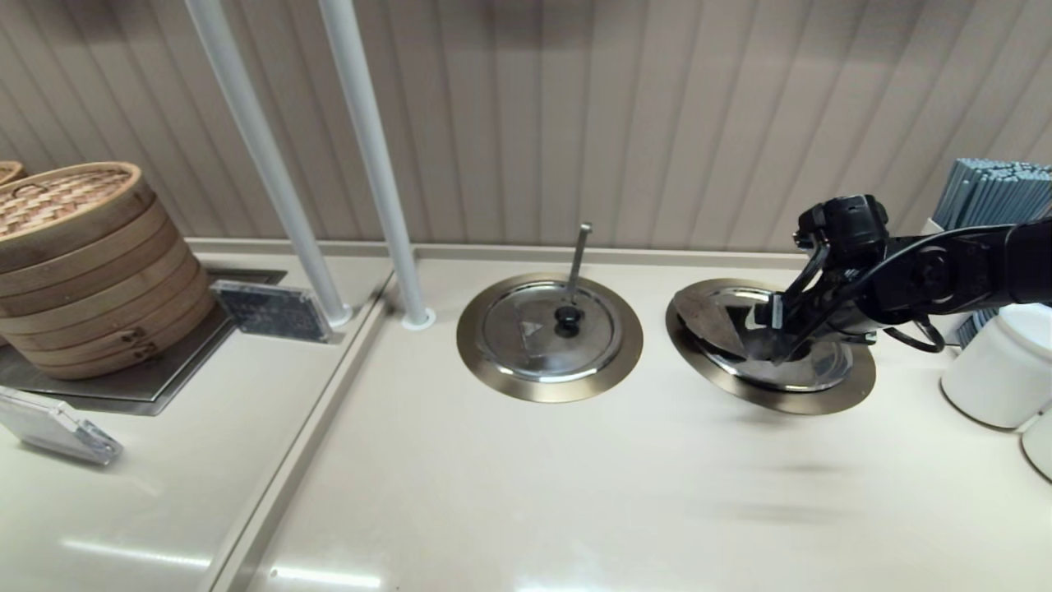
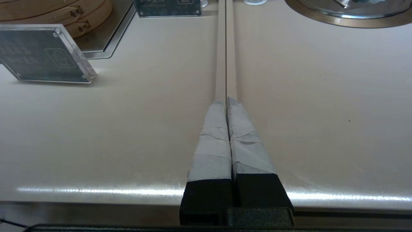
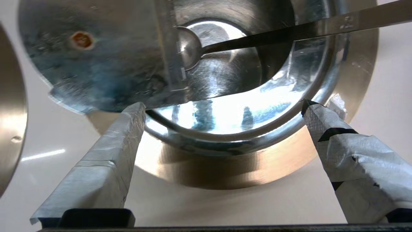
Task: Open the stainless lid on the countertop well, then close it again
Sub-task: Close the lid
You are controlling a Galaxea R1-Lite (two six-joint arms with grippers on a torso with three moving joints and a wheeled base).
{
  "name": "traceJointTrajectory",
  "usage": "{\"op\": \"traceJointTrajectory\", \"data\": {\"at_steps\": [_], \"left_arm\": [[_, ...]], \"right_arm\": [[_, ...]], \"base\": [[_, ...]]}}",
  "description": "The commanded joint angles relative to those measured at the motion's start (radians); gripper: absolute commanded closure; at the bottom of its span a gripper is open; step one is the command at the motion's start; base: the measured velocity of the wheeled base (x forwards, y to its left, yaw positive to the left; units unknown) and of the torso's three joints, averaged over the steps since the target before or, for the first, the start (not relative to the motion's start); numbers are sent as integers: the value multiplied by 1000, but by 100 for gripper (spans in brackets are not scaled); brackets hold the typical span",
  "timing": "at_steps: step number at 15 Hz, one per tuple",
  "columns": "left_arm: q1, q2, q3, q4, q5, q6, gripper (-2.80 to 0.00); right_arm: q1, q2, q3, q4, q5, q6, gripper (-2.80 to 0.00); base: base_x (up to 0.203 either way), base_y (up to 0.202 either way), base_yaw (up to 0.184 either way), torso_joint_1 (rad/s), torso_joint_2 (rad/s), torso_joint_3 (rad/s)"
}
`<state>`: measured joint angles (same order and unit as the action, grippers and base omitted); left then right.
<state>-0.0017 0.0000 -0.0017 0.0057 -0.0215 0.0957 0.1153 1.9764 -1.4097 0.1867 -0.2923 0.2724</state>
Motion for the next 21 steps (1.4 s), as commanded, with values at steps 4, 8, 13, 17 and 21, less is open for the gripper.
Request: {"op": "traceJointTrajectory", "data": {"at_steps": [4,8,13,17,21], "left_arm": [[0,0,0,0,0,1,0],[0,0,0,0,0,1,0],[0,0,2,0,0,1,0],[0,0,0,0,0,1,0],[0,0,0,0,0,1,0]], "right_arm": [[128,-121,114,-108,-30,-98,-280],[265,-148,156,-118,-129,-219,-280],[275,-86,91,-132,-217,-497,-280],[264,40,-50,-180,-216,-528,-280],[257,133,-43,-341,-218,-605,-280]], "base": [[0,0,0,0,0,0],[0,0,0,0,0,0],[0,0,0,0,0,0],[0,0,0,0,0,0],[0,0,0,0,0,0]]}}
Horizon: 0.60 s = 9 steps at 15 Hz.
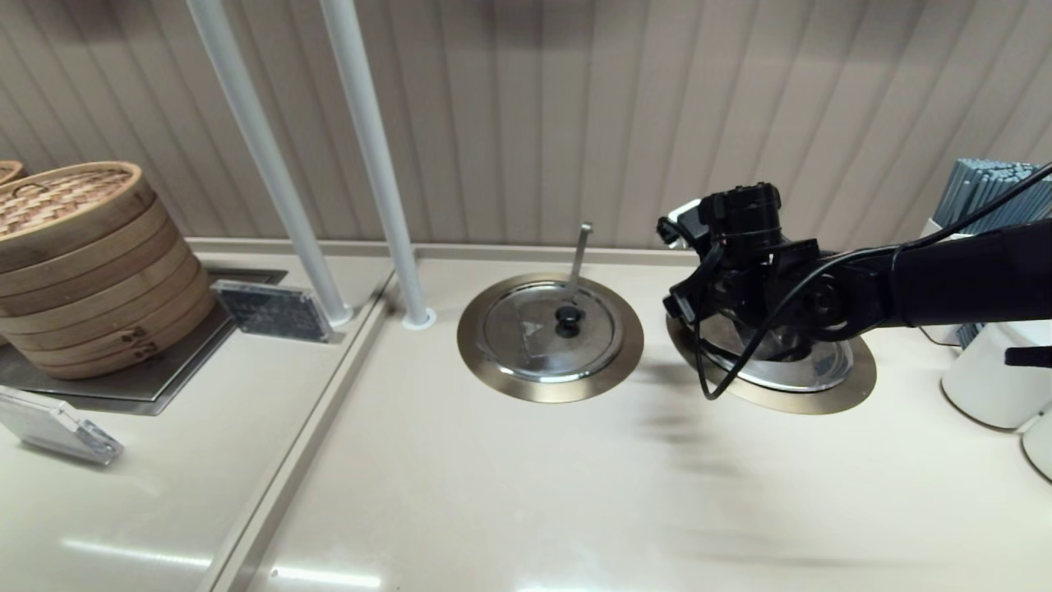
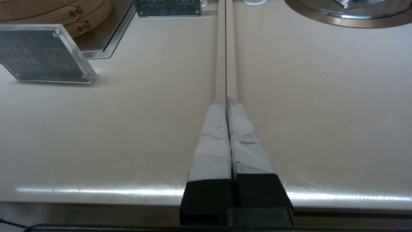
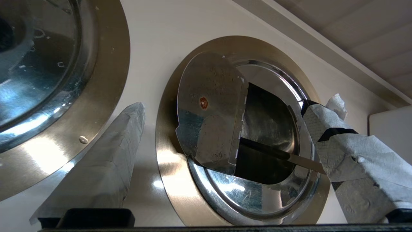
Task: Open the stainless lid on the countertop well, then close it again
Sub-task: Close the lid
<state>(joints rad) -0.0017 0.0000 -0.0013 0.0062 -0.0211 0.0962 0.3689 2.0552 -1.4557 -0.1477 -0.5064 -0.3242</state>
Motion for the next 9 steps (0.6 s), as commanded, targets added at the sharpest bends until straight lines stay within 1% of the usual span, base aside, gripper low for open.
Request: {"op": "traceJointTrajectory", "data": {"at_steps": [1,2,4,9], "left_arm": [[0,0,0,0,0,0,0],[0,0,0,0,0,0,0],[0,0,0,0,0,0,0],[0,0,0,0,0,0,0]], "right_arm": [[5,60,-1,0,-8,-29,-280],[5,70,2,16,-12,-57,-280],[5,95,2,29,-12,-75,-280],[-5,107,11,28,-13,-76,-280]], "base": [[0,0,0,0,0,0],[0,0,0,0,0,0],[0,0,0,0,0,0],[0,0,0,0,0,0]]}}
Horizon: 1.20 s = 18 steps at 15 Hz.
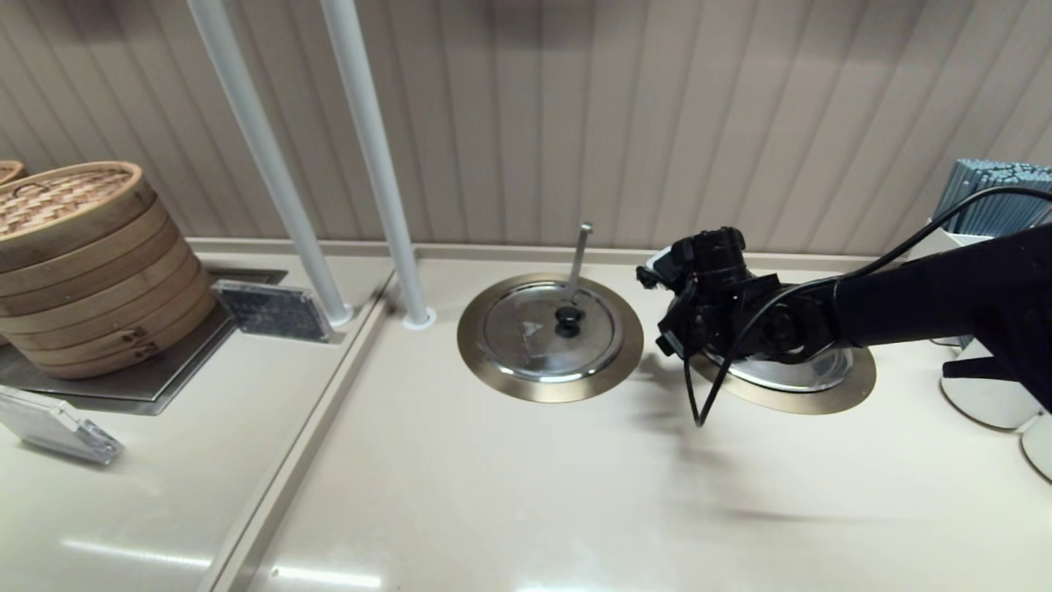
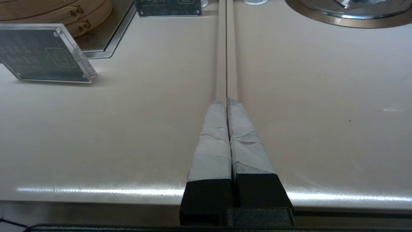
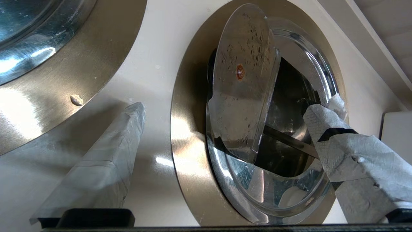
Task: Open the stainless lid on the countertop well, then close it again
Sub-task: Close the lid
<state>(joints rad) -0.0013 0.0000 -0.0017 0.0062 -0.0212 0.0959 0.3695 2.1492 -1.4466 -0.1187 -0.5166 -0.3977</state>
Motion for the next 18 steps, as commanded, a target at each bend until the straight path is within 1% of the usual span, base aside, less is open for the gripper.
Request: {"op": "traceJointTrajectory", "data": {"at_steps": [1,9,18], "left_arm": [[0,0,0,0,0,1,0],[0,0,1,0,0,1,0],[0,0,0,0,0,1,0]], "right_arm": [[-13,22,-1,-1,-3,-2,-280],[-78,26,-29,-1,-3,-5,-280],[-114,10,-57,-4,-3,-4,-280]], "base": [[0,0,0,0,0,0],[0,0,0,0,0,0],[0,0,0,0,0,0]]}}
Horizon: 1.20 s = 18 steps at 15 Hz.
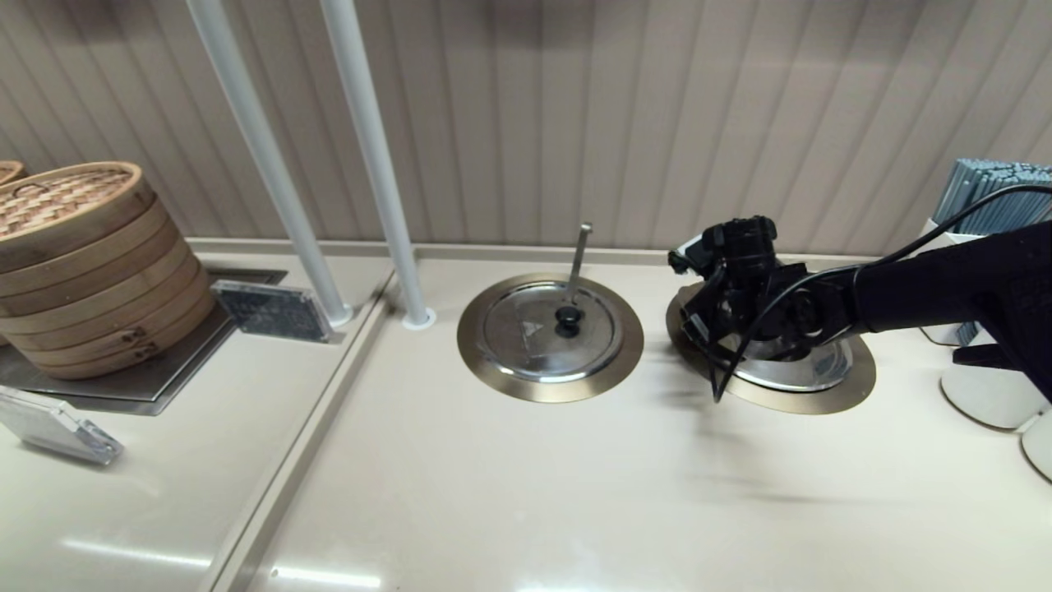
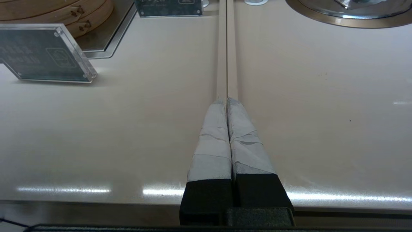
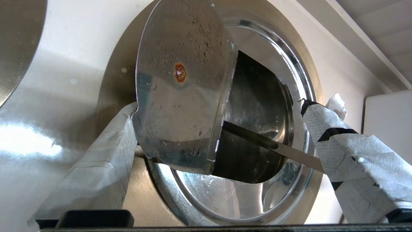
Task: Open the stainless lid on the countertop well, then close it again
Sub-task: Close the lid
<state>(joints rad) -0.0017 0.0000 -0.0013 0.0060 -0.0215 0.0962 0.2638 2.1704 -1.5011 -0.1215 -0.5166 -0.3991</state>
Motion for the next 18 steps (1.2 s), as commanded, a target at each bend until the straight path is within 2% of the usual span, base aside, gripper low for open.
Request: {"op": "traceJointTrajectory", "data": {"at_steps": [1,12,18], "left_arm": [[0,0,0,0,0,0,0],[0,0,0,0,0,0,0],[0,0,0,0,0,0,0]], "right_arm": [[-17,-18,-5,-1,-3,-3,-280],[-131,-128,35,-5,-2,-4,-280],[-277,-217,181,-156,7,-19,-280]], "base": [[0,0,0,0,0,0],[0,0,0,0,0,0],[0,0,0,0,0,0]]}}
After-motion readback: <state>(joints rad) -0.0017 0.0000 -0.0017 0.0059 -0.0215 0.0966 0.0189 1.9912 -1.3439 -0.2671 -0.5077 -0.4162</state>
